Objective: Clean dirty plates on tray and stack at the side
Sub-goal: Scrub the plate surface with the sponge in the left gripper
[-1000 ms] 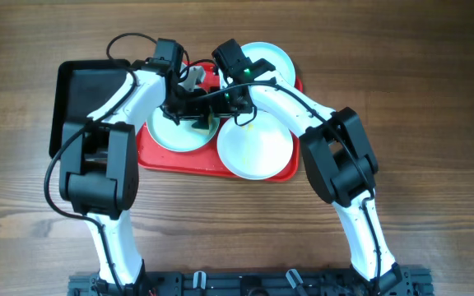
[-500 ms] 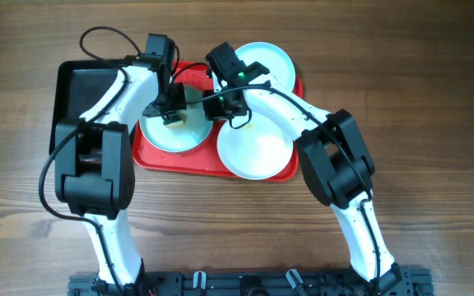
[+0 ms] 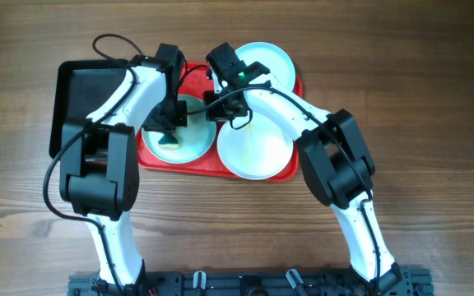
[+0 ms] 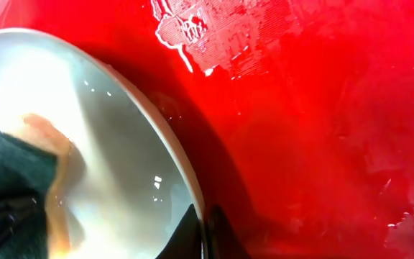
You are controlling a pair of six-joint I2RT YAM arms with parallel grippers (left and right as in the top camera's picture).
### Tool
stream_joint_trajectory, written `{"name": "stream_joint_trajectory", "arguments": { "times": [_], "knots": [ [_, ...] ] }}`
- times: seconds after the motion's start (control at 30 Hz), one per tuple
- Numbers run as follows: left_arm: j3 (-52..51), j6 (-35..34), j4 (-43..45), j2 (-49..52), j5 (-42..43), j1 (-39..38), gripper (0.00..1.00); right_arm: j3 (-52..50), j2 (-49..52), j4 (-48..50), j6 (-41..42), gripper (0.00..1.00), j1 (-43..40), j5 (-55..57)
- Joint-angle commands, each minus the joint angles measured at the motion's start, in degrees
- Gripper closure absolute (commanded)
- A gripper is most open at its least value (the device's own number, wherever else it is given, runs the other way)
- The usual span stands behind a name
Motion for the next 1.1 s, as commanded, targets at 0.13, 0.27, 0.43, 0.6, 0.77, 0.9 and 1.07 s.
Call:
{"name": "stream_joint_trajectory", "arguments": {
  "times": [0.13, 0.27, 0.43, 0.6, 0.77, 0.9, 1.07],
  "knots": [
    [-1.3, 7.5, 8.7, 1.4, 28.4, -0.6, 0.96, -0.6, 1.4, -0.1, 0.1, 0.96, -0.3, 0.7],
    [-1.3, 5.9, 14.3, 1.4, 29.3, -0.5, 0.96, -0.6, 1.4, -0.1, 0.1, 0.96, -0.3, 0.7],
    [-1.3, 2.5, 18.2, 1.4, 21.5, 0.1, 0.96, -0.6, 1.4, -0.2, 0.1, 0.96, -0.3, 0.7],
    [-1.3, -7.6, 19.5, 1.4, 0.2, 2.1, 0.96, -0.6, 1.4, -0.2, 0.1, 0.96, -0.3, 0.7],
    [-1.3, -9.3, 16.7, 0.8, -11.9, 3.6, 0.96, -0.6, 1.4, -0.2, 0.1, 0.96, -0.3, 0.7],
    [-1.3, -9.4, 12.1, -0.6, -14.0, 3.3, 0.96, -0.6, 1.4, 0.0, 0.1, 0.96, -0.3, 0.7],
    [-1.3, -9.3, 4.4, -2.7, -13.8, 2.5, 0.96, -0.6, 1.4, 0.0, 0.1, 0.96, -0.3, 0.7]
  ]
}}
